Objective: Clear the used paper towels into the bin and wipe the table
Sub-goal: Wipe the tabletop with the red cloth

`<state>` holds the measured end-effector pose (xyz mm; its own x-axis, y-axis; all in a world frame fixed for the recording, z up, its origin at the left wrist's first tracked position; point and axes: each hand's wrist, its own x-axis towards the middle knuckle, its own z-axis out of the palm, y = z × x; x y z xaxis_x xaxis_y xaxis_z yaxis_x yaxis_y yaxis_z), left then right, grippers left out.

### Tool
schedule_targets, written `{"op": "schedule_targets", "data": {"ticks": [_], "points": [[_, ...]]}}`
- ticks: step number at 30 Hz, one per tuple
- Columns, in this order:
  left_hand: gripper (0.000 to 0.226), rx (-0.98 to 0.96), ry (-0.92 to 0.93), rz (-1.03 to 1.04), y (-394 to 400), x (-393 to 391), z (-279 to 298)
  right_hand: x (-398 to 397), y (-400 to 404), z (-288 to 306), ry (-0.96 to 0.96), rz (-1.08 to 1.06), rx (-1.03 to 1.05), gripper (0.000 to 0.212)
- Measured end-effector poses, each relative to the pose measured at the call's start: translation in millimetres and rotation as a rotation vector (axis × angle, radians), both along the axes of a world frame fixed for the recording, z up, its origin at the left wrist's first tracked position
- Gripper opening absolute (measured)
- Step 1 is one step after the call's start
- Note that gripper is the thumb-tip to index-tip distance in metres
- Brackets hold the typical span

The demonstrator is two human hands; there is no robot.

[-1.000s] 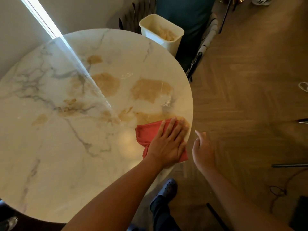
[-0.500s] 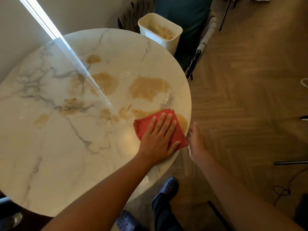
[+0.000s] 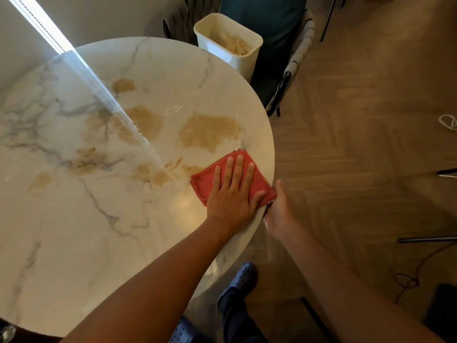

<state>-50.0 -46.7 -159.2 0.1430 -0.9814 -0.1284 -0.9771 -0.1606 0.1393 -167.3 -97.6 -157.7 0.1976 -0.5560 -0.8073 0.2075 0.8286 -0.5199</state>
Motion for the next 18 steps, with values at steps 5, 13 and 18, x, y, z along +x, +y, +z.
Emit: {"op": "schedule_targets", "data": {"ticks": [5,13,18], "points": [[0.077,-0.008,0.045,0.108,-26.6,1.6,1.4,4.7,-9.7,10.0,0.167,0.035,-0.103,0.056],[0.061,-0.174,0.208,0.097,24.3,46.9,13.1,38.2,-7.8,18.9,1.071,0.538,-1.125,0.057],[0.063,-0.187,0.117,0.186,86.9,103.9,7.4,80.0,-0.2,3.1,1.222,0.921,-1.209,0.087]]}}
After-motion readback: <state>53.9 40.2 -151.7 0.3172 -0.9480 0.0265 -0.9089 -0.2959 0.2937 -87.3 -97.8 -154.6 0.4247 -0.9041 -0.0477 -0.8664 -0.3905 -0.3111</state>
